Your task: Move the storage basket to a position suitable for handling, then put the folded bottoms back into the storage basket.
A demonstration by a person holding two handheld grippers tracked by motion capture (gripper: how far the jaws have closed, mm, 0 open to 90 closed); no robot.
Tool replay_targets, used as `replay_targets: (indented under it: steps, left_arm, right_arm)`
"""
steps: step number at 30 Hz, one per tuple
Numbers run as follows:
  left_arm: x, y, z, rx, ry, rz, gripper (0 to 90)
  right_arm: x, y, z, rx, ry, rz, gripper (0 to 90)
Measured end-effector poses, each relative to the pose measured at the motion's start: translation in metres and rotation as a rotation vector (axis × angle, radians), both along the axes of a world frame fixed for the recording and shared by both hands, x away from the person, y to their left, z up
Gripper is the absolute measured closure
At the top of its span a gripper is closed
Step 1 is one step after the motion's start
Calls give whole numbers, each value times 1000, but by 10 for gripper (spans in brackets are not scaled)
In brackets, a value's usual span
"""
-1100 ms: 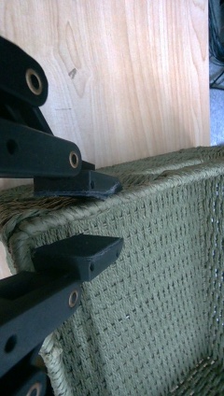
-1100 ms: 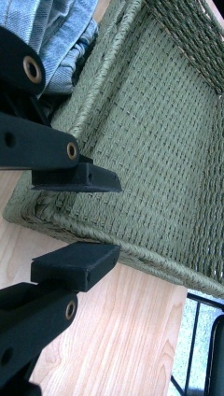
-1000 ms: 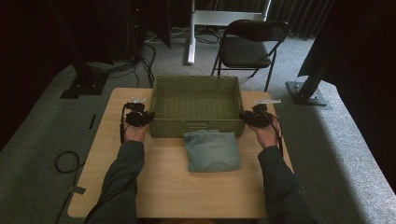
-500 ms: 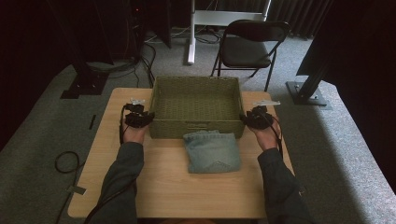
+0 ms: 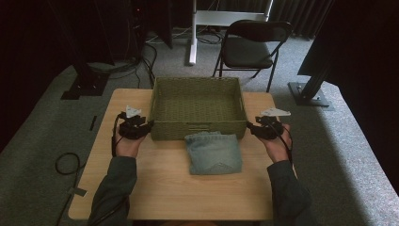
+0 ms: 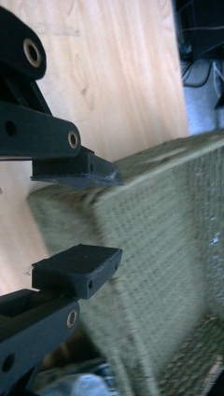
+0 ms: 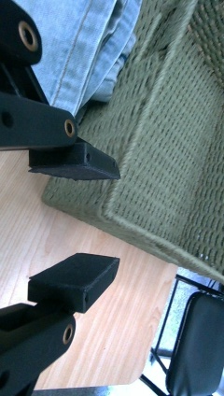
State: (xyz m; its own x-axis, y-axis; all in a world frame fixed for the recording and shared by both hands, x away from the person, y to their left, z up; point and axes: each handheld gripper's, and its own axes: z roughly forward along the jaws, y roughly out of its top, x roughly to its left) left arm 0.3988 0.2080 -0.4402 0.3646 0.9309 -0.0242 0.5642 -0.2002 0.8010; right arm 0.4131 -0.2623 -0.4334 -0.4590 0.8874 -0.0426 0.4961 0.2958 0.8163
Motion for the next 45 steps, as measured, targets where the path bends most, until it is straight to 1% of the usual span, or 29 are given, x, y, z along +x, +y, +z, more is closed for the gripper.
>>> replay_targets:
  steps: [2, 3, 4, 6, 9, 11, 12, 13, 15, 17, 19, 21, 22, 24, 25, 26, 27, 29, 30, 33, 34, 36, 38, 39, 40, 43, 45]
  left_arm:
    - [-1, -3, -10, 25, 28, -6, 598]
    - [0, -3, -13, 35, 37, -5, 598]
    - [2, -4, -18, 41, 50, -2, 598]
    - [6, -5, -25, 46, 76, 2, 598]
    - [13, -6, -33, 51, 97, 6, 601]
    - [17, -6, -36, 56, 102, 8, 608]
    - [19, -5, -36, 50, 103, 7, 608]
    - [20, -5, -36, 45, 105, 5, 608]
    - [22, -4, -36, 59, 99, 5, 607]
    - [25, -2, -36, 55, 98, 20, 608]
    - [26, -2, -36, 46, 105, 31, 603]
    - [24, -3, -36, 51, 103, 37, 600]
    - [22, -4, -36, 43, 103, 34, 588]
    - [15, -5, -36, 24, 98, 28, 571]
    - [10, -5, -36, -3, 94, 37, 568]
    - [6, -5, -38, -24, 97, 30, 557]
    - [1, -7, -40, -33, 96, 17, 561]
    - [-7, -11, -43, -30, 93, 5, 560]
    - [-10, -13, -43, -39, 93, 2, 557]
    - [-21, -19, -41, -61, 80, -14, 553]
    - [-24, -22, -40, -67, 76, -28, 550]
    - [-30, -30, -36, -71, 71, -65, 534]
    - [-36, -40, -32, -94, 68, -103, 521]
    - [-38, -46, -31, -96, 68, -124, 515]
    - [-41, -52, -30, -90, 68, -146, 510]
    - [-48, -70, -28, -99, 68, -207, 486]
    - [-51, -80, -27, -89, 62, -231, 475]
  right_arm:
    - [3, -2, -5, 11, 19, 4, 488]
    - [6, -3, -8, 30, 27, 27, 482]
    - [7, -3, -10, 35, 34, 36, 479]
    - [12, -2, -15, 29, 48, 54, 475]
    - [17, 2, -21, 31, 63, 84, 479]
    - [19, 5, -25, 22, 69, 98, 489]
    - [19, 5, -26, 22, 75, 102, 515]
    - [19, 6, -27, 28, 83, 111, 522]
    - [18, 8, -27, 19, 73, 109, 538]
    - [16, 8, -27, 23, 76, 117, 562]
    - [13, 9, -26, 13, 73, 129, 566]
    - [11, 8, -26, 12, 70, 123, 564]
    - [9, 7, -25, 19, 74, 119, 547]
    - [4, 5, -25, 17, 66, 95, 527]
    - [2, 4, -26, 15, 64, 86, 519]
    - [-1, 4, -27, 16, 65, 85, 514]
    - [-4, 4, -28, 14, 61, 88, 509]
    - [-9, 5, -30, 0, 62, 88, 502]
    - [-12, 6, -30, -8, 60, 84, 498]
    - [-22, 7, -30, -3, 50, 90, 484]
    - [-26, 8, -30, 2, 48, 90, 480]
    - [-33, 9, -31, 13, 48, 99, 474]
    - [-41, 13, -33, 11, 52, 112, 469]
    - [-44, 14, -35, 12, 56, 118, 467]
    - [-47, 16, -36, 10, 57, 130, 464]
    - [-56, 21, -41, 23, 68, 155, 462]
    - [-60, 24, -44, 18, 70, 160, 458]
